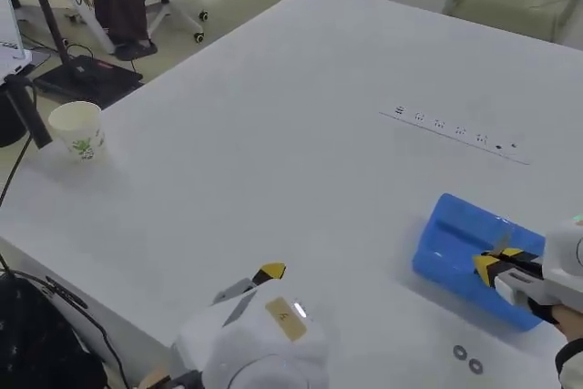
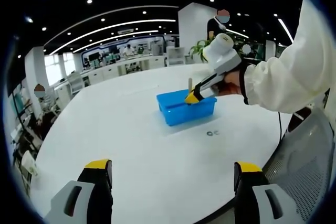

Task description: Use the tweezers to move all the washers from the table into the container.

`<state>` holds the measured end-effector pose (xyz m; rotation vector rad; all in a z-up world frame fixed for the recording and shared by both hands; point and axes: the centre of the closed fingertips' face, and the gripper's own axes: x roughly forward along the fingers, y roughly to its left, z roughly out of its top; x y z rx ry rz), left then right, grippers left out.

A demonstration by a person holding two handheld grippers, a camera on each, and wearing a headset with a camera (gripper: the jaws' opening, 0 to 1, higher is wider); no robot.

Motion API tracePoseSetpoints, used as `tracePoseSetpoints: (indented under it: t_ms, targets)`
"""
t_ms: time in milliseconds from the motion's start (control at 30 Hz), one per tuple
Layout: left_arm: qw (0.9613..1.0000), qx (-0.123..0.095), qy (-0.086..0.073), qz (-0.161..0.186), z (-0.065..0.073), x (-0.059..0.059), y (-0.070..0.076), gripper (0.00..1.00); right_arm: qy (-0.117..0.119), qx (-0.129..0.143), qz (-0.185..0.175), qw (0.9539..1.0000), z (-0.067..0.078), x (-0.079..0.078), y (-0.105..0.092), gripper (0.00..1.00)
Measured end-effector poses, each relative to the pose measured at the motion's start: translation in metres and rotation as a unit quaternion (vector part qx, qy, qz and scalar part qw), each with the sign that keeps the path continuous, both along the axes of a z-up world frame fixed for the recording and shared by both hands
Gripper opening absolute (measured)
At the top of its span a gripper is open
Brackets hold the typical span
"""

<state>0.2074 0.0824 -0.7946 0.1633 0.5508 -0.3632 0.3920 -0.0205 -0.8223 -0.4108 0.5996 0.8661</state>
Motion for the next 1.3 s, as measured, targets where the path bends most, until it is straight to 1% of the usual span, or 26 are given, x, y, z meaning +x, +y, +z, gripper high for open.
tracePoseSetpoints:
  t_ms: [100, 200, 267, 300, 367, 433, 500, 600, 733, 800, 867, 1000, 1100, 1300]
  targets:
    - [1.0, 0.0, -0.001, -0.001, 0.001, 0.0, 0.0, 0.99, 0.007, 0.005, -0.001, 1.0, 0.0, -0.001, 0.002, 0.03]
    - [1.0, 0.002, 0.0, -0.003, 0.0, 0.0, -0.001, 0.99, 0.006, 0.0, 0.001, 1.0, 0.001, 0.0, 0.001, 0.03]
    - [1.0, 0.002, 0.0, -0.003, 0.0, 0.0, -0.001, 0.99, 0.011, 0.009, -0.008, 0.9999, 0.004, 0.0, 0.0, 0.03]
    - [1.0, 0.002, 0.0, -0.003, 0.0, 0.0, -0.001, 0.99, 0.013, 0.023, -0.016, 0.9995, 0.009, 0.0, 0.0, 0.03]
    - [1.0, 0.003, 0.0, -0.003, 0.0, 0.0, 0.0, 0.99, 0.015, 0.03, -0.022, 0.9992, 0.013, -0.001, -0.001, 0.04]
    - [1.0, 0.004, -0.001, -0.003, 0.0, 0.0, -0.001, 0.99, 0.006, 0.035, -0.02, 0.9992, 0.021, -0.004, -0.002, 0.04]
    - [1.0, 0.004, -0.002, -0.003, 0.0, 0.0, -0.001, 0.99, 0.004, 0.041, -0.015, 0.999, 0.027, -0.008, -0.001, 0.04]
    - [1.0, 0.006, -0.001, -0.005, 0.0, 0.0, -0.001, 0.99, -0.013, 0.042, -0.009, 0.999, 0.036, -0.014, -0.002, 0.04]
    - [0.9999, 0.008, 0.001, -0.007, -0.001, -0.001, -0.001, 0.99, -0.024, 0.051, -0.008, 0.9984, 0.047, -0.019, -0.003, 0.04]
    - [0.9999, 0.008, 0.001, -0.007, -0.001, -0.001, -0.001, 0.99, -0.03, 0.06, -0.008, 0.9977, 0.056, -0.023, -0.003, 0.04]
    - [0.9999, 0.011, 0.004, -0.007, -0.002, -0.001, -0.001, 0.99, -0.032, 0.075, -0.008, 0.9966, 0.064, -0.028, -0.002, 0.04]
    - [0.9999, 0.011, 0.003, -0.009, -0.002, -0.001, -0.001, 0.99, -0.032, 0.079, 0.0, 0.9964, 0.066, -0.039, 0.0, 0.04]
    - [0.9999, 0.012, 0.003, -0.01, -0.002, -0.001, -0.002, 0.99, -0.027, 0.084, 0.002, 0.9961, 0.066, -0.046, 0.0, 0.04]
    - [0.9999, 0.011, 0.001, -0.004, -0.001, 0.0, 0.0, 0.99, -0.012, 0.083, 0.005, 0.9964, 0.052, -0.054, -0.004, 0.04]
